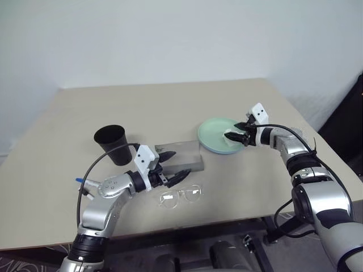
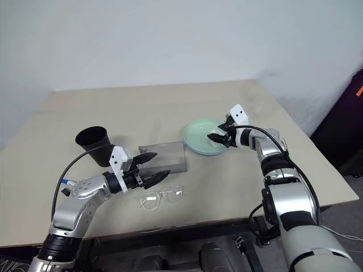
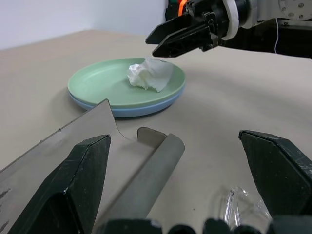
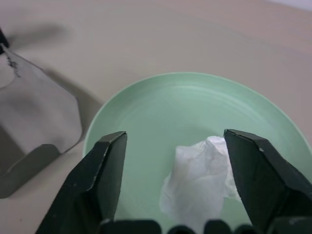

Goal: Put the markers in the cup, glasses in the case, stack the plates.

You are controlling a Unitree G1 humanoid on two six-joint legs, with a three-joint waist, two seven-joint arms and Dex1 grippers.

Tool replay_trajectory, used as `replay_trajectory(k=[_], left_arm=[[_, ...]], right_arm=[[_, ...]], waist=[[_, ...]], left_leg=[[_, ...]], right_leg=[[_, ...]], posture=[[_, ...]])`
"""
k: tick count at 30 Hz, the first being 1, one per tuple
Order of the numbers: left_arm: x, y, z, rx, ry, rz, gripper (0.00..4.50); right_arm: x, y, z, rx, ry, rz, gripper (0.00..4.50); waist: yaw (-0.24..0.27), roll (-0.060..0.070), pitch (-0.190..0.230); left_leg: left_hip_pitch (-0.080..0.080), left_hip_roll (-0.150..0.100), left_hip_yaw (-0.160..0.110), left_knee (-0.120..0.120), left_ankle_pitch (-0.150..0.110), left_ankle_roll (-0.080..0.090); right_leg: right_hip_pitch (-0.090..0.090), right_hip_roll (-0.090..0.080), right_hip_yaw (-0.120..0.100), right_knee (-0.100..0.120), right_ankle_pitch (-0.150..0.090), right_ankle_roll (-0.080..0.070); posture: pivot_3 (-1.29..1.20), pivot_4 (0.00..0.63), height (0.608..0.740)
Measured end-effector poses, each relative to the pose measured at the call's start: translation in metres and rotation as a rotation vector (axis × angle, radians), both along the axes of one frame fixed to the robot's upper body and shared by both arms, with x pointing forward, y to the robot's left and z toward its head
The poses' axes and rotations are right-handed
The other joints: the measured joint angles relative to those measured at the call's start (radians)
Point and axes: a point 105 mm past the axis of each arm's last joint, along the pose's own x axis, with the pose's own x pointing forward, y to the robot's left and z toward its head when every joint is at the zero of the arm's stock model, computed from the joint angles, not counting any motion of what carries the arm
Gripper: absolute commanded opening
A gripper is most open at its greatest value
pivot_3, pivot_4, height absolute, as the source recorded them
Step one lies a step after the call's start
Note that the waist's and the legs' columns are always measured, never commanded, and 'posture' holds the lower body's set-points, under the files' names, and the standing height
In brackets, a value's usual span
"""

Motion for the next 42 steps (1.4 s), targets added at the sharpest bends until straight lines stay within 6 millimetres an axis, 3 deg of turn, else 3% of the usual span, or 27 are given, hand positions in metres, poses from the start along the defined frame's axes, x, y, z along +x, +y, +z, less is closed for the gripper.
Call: replay_trajectory(k=[5, 13, 18, 22, 32, 35, 39, 42], left_arm=[[-0.001, 0.011, -0.006, 0.156, 0.032, -0.104, 4.5], [-0.003, 0.007, 0.003, 0.352, 0.068, -0.432, 4.5], [-0.005, 0.002, -0.003, 0.426, 0.123, -0.577, 4.5], [0.002, -0.004, -0.009, 0.471, 0.143, -0.644, 4.5], [0.008, -0.016, -0.019, 0.521, 0.192, -0.731, 4.5], [0.007, -0.016, -0.026, 0.54, 0.224, -0.737, 3.93], [0.004, -0.018, -0.031, 0.542, 0.253, -0.756, 2.64], [0.003, -0.017, -0.031, 0.544, 0.26, -0.762, 2.64]], right_arm=[[-0.014, -0.009, 0.004, 0.043, -0.005, 0.087, 3.27], [-0.041, -0.004, 0.004, 0.113, 0.034, 0.224, 3.27], [-0.065, 0.006, 0.013, 0.166, 0.03, 0.331, 3.27], [-0.085, 0.013, 0.007, 0.184, 0.056, 0.381, 3.27], [-0.095, 0.017, -0.003, 0.203, 0.071, 0.34, 3.27], [-0.094, 0.017, -0.004, 0.209, 0.074, 0.322, 3.29], [-0.093, 0.016, -0.004, 0.207, 0.07, 0.307, 3.29], [-0.092, 0.016, -0.004, 0.206, 0.066, 0.3, 3.29]], waist=[[0.002, 0.0, 0.0], [0.002, 0.002, 0.001], [0.003, 0.002, 0.001], [0.006, 0.002, 0.001], [0.005, 0.002, 0.001], [0.004, 0.001, 0.001], [0.004, 0.001, 0.001], [0.004, 0.001, 0.001]], left_leg=[[-0.001, 0.0, -0.002, 0.0, 0.0, 0.0], [-0.001, 0.0, -0.002, 0.0, 0.0, 0.0], [-0.001, 0.0, -0.003, 0.0, 0.0, 0.0], [-0.002, 0.0, -0.003, 0.001, 0.0, 0.0], [-0.002, 0.0, -0.003, 0.002, 0.0, 0.0], [-0.002, 0.0, -0.003, 0.002, 0.0, 0.0], [-0.002, 0.0, -0.003, 0.002, 0.0, 0.0], [-0.002, 0.0, -0.003, 0.002, 0.0, 0.0]], right_leg=[[0.001, 0.0, -0.002, 0.0, 0.0, 0.0], [0.0, 0.001, -0.003, 0.0, 0.0, 0.0], [0.0, 0.001, -0.003, 0.0, -0.001, 0.0], [0.001, 0.001, -0.003, 0.0, -0.001, 0.0], [0.0, 0.001, -0.003, 0.0, -0.001, 0.0], [0.0, 0.001, -0.003, 0.0, -0.001, 0.001], [0.0, 0.001, -0.003, 0.0, -0.001, 0.001], [0.0, 0.001, -0.003, 0.0, -0.001, 0.001]], posture=[[0.0, 0.0, 0.74], [0.0, 0.0, 0.74], [0.0, 0.0, 0.74], [0.0, 0.0, 0.74], [0.0, 0.0, 0.74], [0.0, 0.0, 0.74], [0.0, 0.0, 0.74], [0.0, 0.0, 0.74]])
